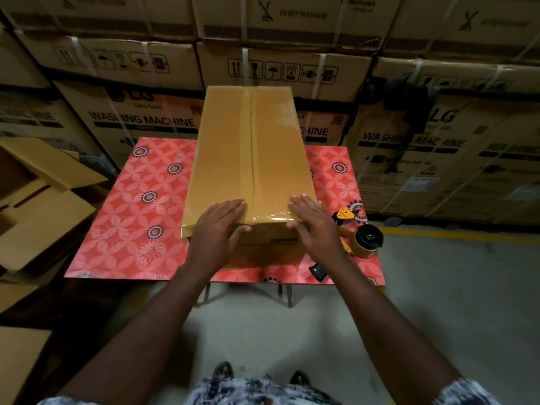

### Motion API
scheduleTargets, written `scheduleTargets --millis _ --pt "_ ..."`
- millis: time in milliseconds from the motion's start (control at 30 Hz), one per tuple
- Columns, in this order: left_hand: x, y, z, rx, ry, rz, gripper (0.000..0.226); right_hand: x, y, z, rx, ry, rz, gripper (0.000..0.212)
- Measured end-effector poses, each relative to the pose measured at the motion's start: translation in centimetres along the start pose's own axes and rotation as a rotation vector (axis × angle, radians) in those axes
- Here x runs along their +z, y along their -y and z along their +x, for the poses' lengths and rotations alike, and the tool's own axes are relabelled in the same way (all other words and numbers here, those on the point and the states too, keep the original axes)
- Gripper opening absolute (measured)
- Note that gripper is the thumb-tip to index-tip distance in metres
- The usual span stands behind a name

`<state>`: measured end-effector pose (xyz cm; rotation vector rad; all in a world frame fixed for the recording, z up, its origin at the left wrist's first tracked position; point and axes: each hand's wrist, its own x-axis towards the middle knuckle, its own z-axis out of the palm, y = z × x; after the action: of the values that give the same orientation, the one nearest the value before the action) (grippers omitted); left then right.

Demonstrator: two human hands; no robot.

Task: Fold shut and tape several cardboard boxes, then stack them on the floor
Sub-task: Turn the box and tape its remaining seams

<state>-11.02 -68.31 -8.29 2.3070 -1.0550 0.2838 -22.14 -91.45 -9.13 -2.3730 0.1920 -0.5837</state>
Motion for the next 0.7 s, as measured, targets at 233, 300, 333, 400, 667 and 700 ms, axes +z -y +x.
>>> scheduleTargets --millis 233,300,333,400,667,700 --pt "-0.4 0.3 -0.3 -0.022 0.018 0.094 0.05 2.6 4.3 0.6 -0.033 -0.012 -0.366 0.062" --pt "-0.5 0.9 -0.4 -0.013 0.019 0.128 0.05 4.2 5.4 1.0 -0.048 0.031 -0.372 0.06" --pt "-0.6 1.2 -0.5 0.005 0.02 0.141 0.049 4.8 5.4 1.1 -0.068 0.039 -0.383 0.057" --pt "-0.7 1.4 -0.8 0.028 0.033 0.14 0.055 5.1 4.8 0.8 -0.108 0.024 -0.393 0.054" --pt "-2.9 4.9 -1.9 -0.088 0.017 0.119 0.054 6.7 8.0 2.3 -0.108 0.05 -0.316 0.056" --pt "-2.9 5.5 -2.1 -0.071 0.026 0.103 0.054 7.1 8.2 2.2 -0.127 0.051 -0.326 0.054"
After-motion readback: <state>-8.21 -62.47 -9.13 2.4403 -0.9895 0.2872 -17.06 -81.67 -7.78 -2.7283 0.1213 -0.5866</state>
